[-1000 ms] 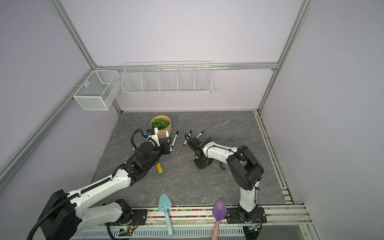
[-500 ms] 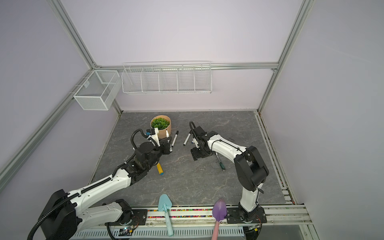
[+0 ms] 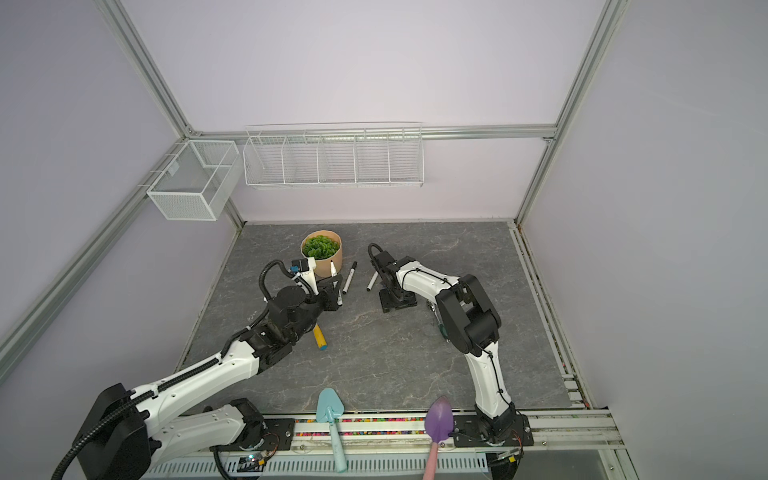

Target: Insert the pens into the pen caps

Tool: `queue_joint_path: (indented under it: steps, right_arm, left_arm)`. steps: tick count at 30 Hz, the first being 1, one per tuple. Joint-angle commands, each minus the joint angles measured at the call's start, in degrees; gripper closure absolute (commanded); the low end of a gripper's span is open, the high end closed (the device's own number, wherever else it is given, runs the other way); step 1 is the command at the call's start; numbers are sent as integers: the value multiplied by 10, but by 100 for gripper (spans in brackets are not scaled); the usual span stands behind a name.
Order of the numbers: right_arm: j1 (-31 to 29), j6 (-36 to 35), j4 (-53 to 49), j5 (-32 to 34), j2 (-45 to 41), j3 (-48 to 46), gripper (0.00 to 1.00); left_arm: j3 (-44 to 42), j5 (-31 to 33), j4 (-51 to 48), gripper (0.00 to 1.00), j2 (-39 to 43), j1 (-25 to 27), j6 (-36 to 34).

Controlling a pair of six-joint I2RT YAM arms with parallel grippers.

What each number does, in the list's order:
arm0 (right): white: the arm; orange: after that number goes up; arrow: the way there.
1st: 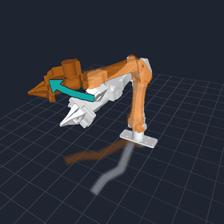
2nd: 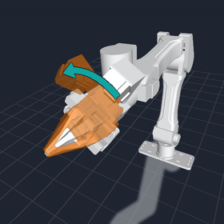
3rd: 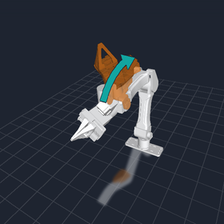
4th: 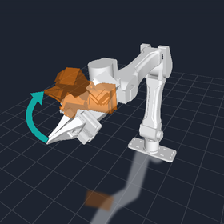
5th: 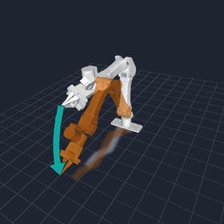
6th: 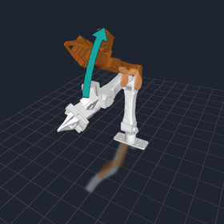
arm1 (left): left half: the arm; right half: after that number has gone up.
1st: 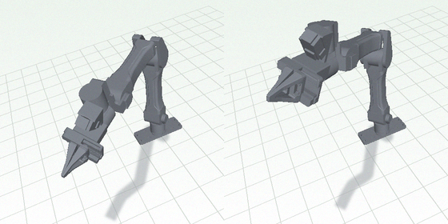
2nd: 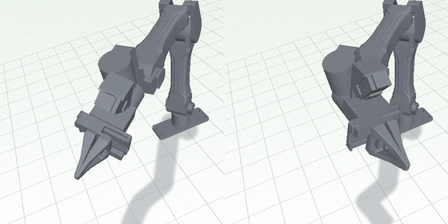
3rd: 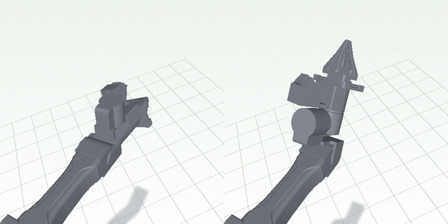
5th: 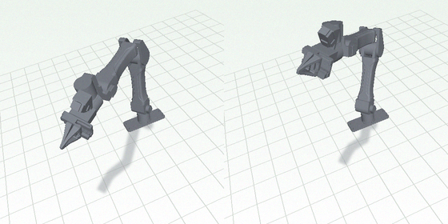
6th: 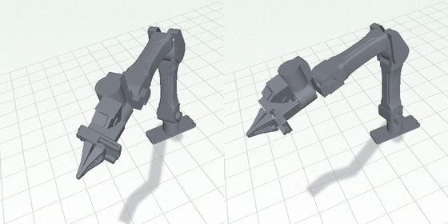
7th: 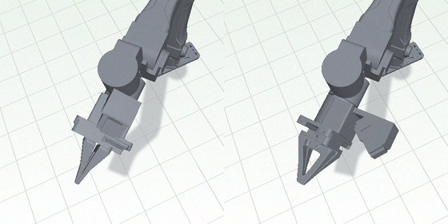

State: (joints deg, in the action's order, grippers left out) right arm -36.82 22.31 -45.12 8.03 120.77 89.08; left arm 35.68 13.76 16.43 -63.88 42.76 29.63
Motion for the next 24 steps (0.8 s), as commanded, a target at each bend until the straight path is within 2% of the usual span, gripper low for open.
queue_joint_path:
  steps: [1,11,15,18,21,24]
  right_arm:
    - [3,15,10,5,12,1,38]
    - [4,-1,21,4,12,6,65]
    - [3,-26,28,-3,-7,-14,72]
    - [0,-87,50,-38,-55,-67,73]
    - [-16,-196,20,-86,-93,-96,72]
    - [-49,-291,-3,-80,-131,-132,70]
  left_arm:
    - [-8,13,-7,100,12,0,-7]
    - [-6,10,-5,100,8,0,-5]
    - [-3,12,-8,100,8,0,-7]
    - [-3,10,-11,100,10,-1,-10]
    - [-2,9,-14,100,10,0,-14]
    - [-4,11,-12,100,11,-1,-12]
